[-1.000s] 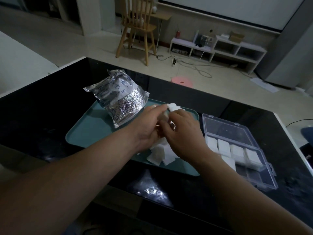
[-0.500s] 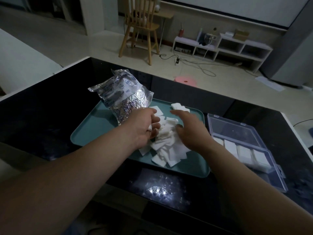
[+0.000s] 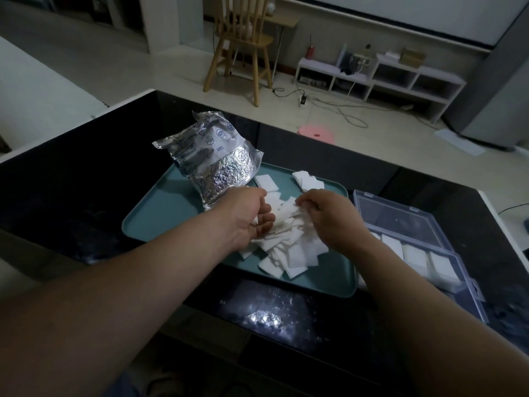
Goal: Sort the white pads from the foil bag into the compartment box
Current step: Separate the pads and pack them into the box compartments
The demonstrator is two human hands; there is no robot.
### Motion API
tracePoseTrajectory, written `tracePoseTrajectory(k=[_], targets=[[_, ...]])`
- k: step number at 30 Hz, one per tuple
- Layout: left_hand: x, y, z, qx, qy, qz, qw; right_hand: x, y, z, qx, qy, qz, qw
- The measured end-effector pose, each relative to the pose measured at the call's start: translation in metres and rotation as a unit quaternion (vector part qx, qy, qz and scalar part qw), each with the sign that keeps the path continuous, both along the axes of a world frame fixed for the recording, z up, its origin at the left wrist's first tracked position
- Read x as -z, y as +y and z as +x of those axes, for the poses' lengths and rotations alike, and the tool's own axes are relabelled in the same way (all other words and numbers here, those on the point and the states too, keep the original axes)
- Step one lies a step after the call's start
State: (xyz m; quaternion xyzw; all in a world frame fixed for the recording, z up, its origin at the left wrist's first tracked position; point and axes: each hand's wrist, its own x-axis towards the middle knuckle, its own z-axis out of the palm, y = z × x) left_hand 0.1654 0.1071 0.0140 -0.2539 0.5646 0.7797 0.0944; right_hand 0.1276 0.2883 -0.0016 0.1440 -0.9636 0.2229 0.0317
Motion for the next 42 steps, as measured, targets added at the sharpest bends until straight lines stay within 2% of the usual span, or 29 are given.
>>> tracePoseTrajectory(k=[5,17,19,21,23,25,27,29,34,39,42], targets=[[0.001,0.001,0.001,0.0,-0.006,-0.003,1.0,0.005,-0.001,0.007,-0.03,-0.064,0.002,0.997],[0.003,0.001,0.001,0.007,-0.007,-0.02,1.0,-0.003,0.016,0.003,0.016,0.088,0.099,0.991],[0.002,0.004,0.002,0.01,-0.008,-0.021,1.0,-0.006,0.021,0.003,0.026,0.093,0.09,0.991],[0.0,0.006,0.002,0.01,0.003,-0.027,1.0,-0.01,0.025,0.004,0.035,0.073,0.042,0.996],[0.0,0.008,0.002,0.016,0.032,-0.046,0.998,-0.013,0.026,0.009,0.039,0.054,0.008,0.998],[0.001,0.01,0.002,0.035,0.082,-0.104,0.991,-0.015,0.026,0.013,0.037,0.051,0.002,0.998],[0.003,0.013,0.003,0.061,0.136,-0.184,0.971,-0.018,0.024,0.017,0.03,0.047,0.0,0.998],[0.002,0.016,0.004,0.082,0.183,-0.224,0.954,-0.021,0.022,0.02,0.035,0.047,-0.001,0.998],[-0.003,0.026,0.006,0.098,0.249,-0.179,0.947,-0.027,0.019,0.021,0.069,0.042,-0.039,0.996],[-0.001,0.033,0.005,0.089,0.313,-0.273,0.905,-0.031,0.012,0.026,0.056,0.027,-0.062,0.996],[-0.003,0.034,0.003,0.059,0.304,-0.23,0.923,-0.033,0.01,0.028,0.052,0.032,-0.063,0.996]])
